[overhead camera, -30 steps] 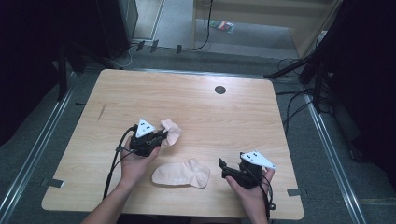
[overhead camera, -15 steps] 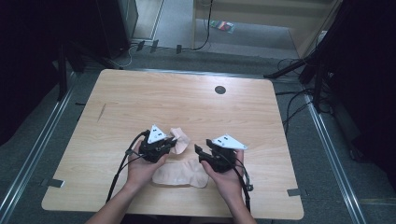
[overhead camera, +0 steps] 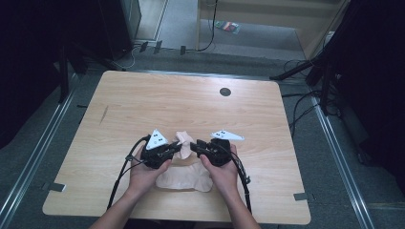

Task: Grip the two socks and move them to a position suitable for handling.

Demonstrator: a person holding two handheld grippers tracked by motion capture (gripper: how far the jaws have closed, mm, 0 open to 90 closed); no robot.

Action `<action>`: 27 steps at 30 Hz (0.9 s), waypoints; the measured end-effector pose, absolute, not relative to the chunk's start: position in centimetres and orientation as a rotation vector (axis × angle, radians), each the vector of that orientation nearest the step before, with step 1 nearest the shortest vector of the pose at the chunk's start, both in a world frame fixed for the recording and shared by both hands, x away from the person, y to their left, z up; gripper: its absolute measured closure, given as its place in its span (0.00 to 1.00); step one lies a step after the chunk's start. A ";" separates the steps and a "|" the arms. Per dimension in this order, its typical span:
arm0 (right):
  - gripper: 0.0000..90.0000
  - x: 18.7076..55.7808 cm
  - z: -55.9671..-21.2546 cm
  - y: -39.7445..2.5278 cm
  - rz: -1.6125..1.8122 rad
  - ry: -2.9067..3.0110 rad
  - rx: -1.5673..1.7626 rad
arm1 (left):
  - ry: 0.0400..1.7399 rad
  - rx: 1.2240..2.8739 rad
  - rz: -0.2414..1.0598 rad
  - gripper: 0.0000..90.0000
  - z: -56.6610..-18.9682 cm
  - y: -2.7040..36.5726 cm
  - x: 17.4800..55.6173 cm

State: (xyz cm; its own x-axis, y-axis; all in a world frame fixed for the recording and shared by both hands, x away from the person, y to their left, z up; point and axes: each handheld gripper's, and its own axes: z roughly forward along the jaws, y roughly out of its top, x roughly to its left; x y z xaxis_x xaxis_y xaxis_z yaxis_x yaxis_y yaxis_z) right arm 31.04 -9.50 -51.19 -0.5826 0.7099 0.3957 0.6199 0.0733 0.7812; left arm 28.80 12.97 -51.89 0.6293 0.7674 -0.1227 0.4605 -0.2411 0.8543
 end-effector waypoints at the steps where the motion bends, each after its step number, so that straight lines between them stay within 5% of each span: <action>1: 0.73 31.0 -51.2 -9.5 1.548 2.234 1.389 | 0.976 1.887 0.397 0.94 -51.9 13.0 28.8; 4: 0.74 31.4 -51.4 -9.5 1.597 2.270 1.408 | 0.980 1.876 0.390 0.94 -52.0 13.1 28.7; 8: 0.97 31.6 -51.6 -9.5 1.610 2.298 1.454 | 0.980 1.864 0.387 0.94 -52.0 13.3 28.7; 19: 1.00 30.3 -49.8 -8.2 1.497 2.261 1.312 | 1.015 1.838 0.379 0.91 -52.3 13.7 28.8; 22: 1.00 30.2 -49.1 -7.9 1.496 2.243 1.315 | 1.034 1.850 0.398 0.69 -52.6 13.8 28.6; 27: 1.00 30.2 -48.2 -7.6 1.485 2.238 1.273 | 1.032 1.853 0.366 0.56 -52.7 14.8 28.2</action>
